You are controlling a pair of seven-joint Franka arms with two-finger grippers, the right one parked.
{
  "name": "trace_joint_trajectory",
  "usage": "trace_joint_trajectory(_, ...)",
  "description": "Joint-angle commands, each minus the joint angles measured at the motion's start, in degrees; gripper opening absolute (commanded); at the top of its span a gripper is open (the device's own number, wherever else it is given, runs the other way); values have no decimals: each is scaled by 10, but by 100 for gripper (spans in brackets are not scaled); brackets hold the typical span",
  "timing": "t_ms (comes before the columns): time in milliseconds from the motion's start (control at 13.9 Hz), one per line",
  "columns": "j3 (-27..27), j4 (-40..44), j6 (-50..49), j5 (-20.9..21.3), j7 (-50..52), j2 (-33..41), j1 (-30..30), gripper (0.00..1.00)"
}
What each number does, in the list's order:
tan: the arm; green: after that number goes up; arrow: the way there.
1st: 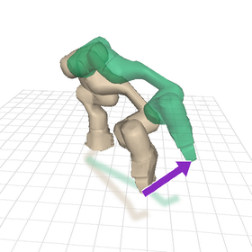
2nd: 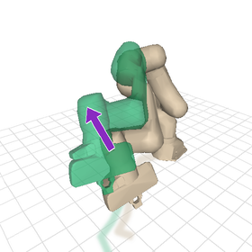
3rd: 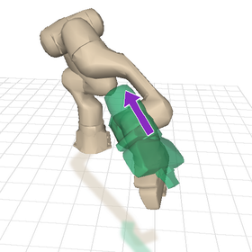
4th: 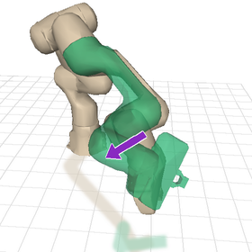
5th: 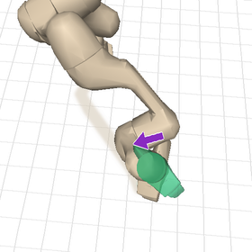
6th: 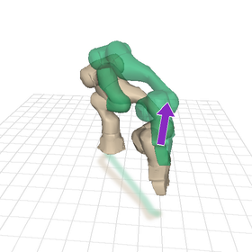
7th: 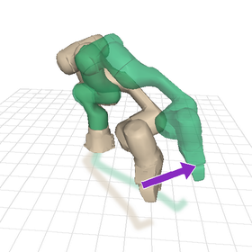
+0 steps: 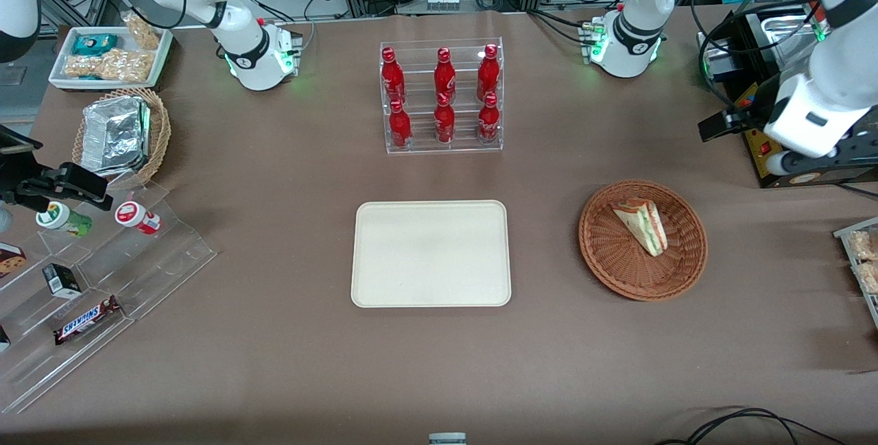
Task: Place sandwich from basket to tray
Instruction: 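Move the open left gripper down over the wrapped sandwich in the wicker basket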
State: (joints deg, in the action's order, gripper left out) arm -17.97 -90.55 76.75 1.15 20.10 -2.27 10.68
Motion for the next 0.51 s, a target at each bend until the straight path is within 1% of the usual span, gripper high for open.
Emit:
trace_joint_trajectory(0,-7,-28,4,4,10,-6,-2,100)
trace_joint_trajectory(144,-7,-74,29,4,11,-7,-14,100)
trace_joint_trajectory(289,-7,-83,50,1,14,-30,-6,100)
trace_joint_trajectory(361,-7,-83,72,3,35,-45,-4,100)
trace_joint_trajectory(433,-7,-86,111,3,81,-56,-4,100)
